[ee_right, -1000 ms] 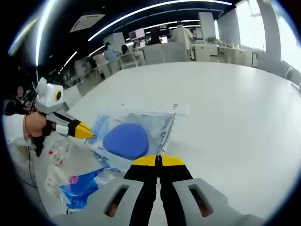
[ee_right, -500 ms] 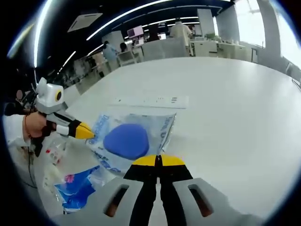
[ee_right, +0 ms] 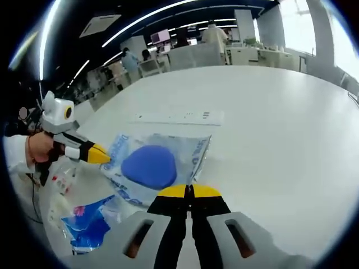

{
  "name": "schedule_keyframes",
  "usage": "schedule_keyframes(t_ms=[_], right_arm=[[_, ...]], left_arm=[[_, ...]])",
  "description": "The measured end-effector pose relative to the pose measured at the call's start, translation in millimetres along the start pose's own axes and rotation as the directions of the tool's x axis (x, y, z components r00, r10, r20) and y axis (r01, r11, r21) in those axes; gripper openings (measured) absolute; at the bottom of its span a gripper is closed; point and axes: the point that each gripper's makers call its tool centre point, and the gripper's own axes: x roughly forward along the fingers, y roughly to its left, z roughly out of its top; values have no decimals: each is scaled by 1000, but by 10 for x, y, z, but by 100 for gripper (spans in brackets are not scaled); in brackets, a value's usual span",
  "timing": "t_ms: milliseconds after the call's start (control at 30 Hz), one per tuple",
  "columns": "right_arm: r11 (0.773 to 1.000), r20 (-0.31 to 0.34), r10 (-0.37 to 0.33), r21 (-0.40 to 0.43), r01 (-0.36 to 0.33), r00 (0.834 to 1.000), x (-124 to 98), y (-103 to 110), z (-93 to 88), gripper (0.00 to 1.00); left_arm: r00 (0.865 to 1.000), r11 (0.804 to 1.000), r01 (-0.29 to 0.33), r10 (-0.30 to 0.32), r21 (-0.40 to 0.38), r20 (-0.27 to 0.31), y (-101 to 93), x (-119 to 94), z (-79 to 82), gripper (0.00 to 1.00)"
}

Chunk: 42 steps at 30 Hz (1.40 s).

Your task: Arrange the tabletop items into an orderly group along one side of the table until the central work area is clear of visible clutter.

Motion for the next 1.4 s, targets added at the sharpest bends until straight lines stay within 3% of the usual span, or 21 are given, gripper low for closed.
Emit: schedule_keyframes(t_ms=[367,733,1400], right_arm=[[1000,3,-20,-18,20,1000,26,-72,-2,10],[999,9,-36,-20,36,999,32,-112,-4,21],[999,71,-50,3,49,996,-191,-147,112,34]], left_arm=[[1000,1000,2,-2,-12,5,6,9,-9,4],[1000,1000,-7,8,-12,10,32,-10,-20,15],[998,998,-49,47,39,48,30,-211,104,34]])
